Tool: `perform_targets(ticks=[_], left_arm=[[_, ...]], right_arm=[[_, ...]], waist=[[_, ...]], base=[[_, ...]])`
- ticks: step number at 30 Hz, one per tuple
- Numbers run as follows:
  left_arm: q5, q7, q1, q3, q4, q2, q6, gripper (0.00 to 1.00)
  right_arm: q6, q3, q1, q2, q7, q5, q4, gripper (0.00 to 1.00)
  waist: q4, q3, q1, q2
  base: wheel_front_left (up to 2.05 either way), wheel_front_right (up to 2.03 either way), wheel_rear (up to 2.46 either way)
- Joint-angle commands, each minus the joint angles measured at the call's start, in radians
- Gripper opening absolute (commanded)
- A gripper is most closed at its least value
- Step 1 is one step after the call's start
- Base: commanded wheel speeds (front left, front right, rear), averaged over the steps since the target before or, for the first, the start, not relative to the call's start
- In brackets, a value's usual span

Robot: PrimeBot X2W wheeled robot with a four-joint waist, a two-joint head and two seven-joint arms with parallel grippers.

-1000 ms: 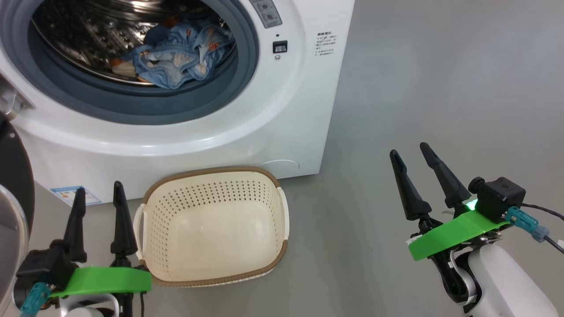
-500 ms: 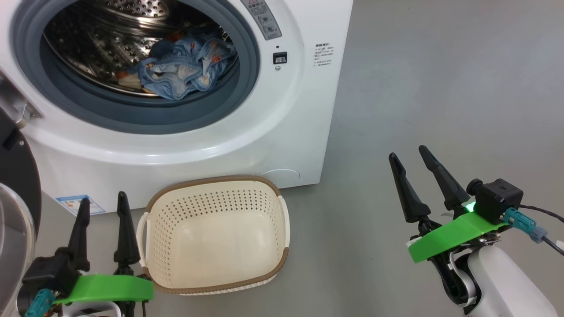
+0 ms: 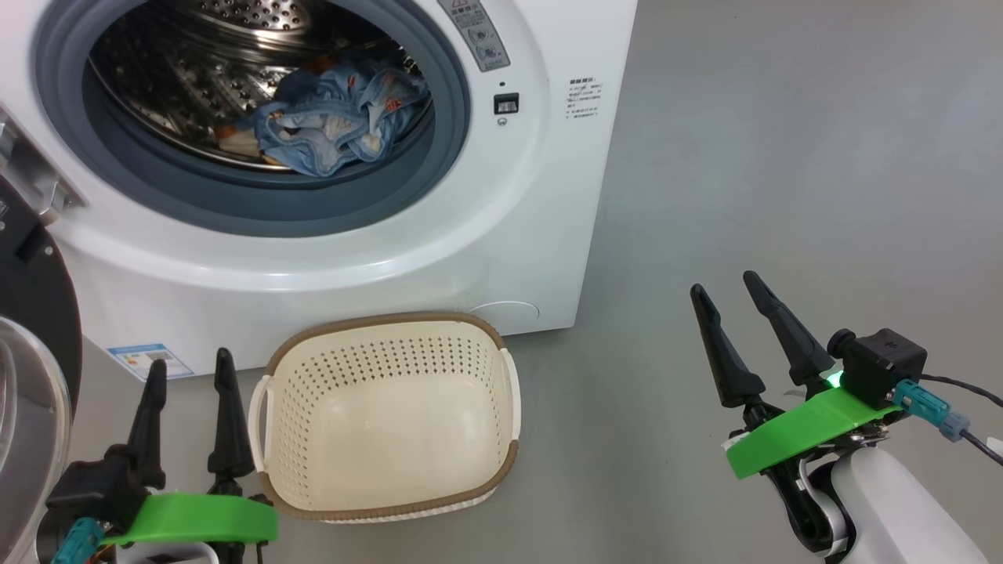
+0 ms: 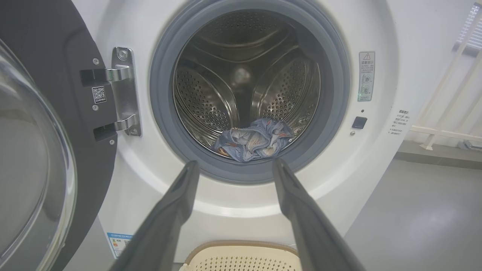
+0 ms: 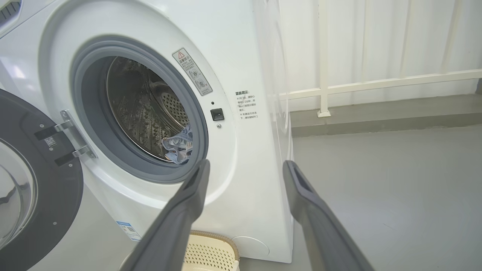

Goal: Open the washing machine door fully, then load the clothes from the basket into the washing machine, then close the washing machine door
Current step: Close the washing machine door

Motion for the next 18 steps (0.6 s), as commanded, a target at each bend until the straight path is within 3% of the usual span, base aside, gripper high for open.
perform_targets(ticks=[1,9,18], left_arm=[[-0.004,0.0,-0.009,0.028,-0.024,0.021,0.005,1.0],[-0.01,-0.001,-0.012,0.027,-0.026,0.026,0.013,1.0],[-0.014,-0.005,-0.011,0.022,-0.031,0.026,0.012,1.0]], right_arm=[[0.004,0.021,0.001,-0.009,-0.008,0.004,-0.022,1.0],[0.004,0.017,-0.002,-0.006,-0.008,0.004,-0.022,1.0],[0.004,0.015,0.0,-0.006,-0.008,0.004,-0.021,1.0]], waist=[[0.001,0.001,0.0,0.0],[0.003,0.005,0.0,0.0],[0.008,0.001,0.0,0.0]], base=[[0.0,0.0,0.0],[-0.44,0.19,0.25],[-1.68,1.31,0.37]])
